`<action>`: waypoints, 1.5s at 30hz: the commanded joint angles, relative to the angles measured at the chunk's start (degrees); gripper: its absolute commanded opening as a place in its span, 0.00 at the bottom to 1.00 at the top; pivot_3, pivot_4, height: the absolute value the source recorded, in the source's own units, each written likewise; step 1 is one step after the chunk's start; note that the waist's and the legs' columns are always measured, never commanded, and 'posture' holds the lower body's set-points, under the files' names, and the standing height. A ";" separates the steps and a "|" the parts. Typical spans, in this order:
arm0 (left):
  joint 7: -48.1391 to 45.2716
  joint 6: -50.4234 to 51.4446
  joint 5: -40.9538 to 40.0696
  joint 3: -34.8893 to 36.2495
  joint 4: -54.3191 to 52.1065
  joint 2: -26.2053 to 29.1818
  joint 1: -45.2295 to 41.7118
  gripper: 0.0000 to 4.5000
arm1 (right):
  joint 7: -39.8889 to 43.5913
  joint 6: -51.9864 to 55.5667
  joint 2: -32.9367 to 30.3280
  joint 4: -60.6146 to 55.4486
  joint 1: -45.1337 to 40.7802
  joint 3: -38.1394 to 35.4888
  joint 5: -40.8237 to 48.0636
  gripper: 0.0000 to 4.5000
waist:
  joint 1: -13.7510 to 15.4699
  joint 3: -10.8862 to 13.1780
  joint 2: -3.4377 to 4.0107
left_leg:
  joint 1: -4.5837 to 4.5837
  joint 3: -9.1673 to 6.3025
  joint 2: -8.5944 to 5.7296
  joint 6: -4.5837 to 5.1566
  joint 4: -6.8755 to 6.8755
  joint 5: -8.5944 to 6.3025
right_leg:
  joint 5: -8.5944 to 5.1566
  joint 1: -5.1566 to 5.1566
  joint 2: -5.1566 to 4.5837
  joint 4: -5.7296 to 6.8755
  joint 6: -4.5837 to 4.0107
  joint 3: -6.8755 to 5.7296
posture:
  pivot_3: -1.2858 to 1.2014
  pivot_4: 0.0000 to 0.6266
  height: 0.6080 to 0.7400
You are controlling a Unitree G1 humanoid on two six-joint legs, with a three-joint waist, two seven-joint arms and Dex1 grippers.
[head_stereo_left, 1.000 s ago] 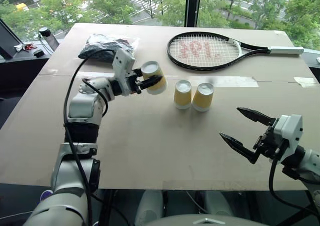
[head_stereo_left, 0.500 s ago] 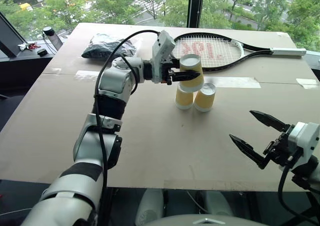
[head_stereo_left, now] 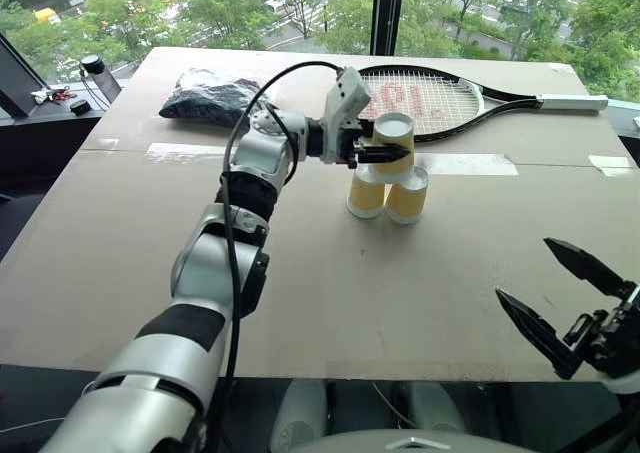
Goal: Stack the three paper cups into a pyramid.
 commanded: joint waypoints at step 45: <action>19.61 24.73 -19.83 23.77 -71.41 10.66 50.12 0.99 | 14.72 4.82 -13.36 32.18 -33.54 4.86 3.16 1.00 | -0.04 -0.09 0.19 | 0.11 -0.40 0.00 -0.04 0.10 0.03 | 0.02 0.22 -0.02 0.06 -0.02 0.11 | 0.52 0.24 1.00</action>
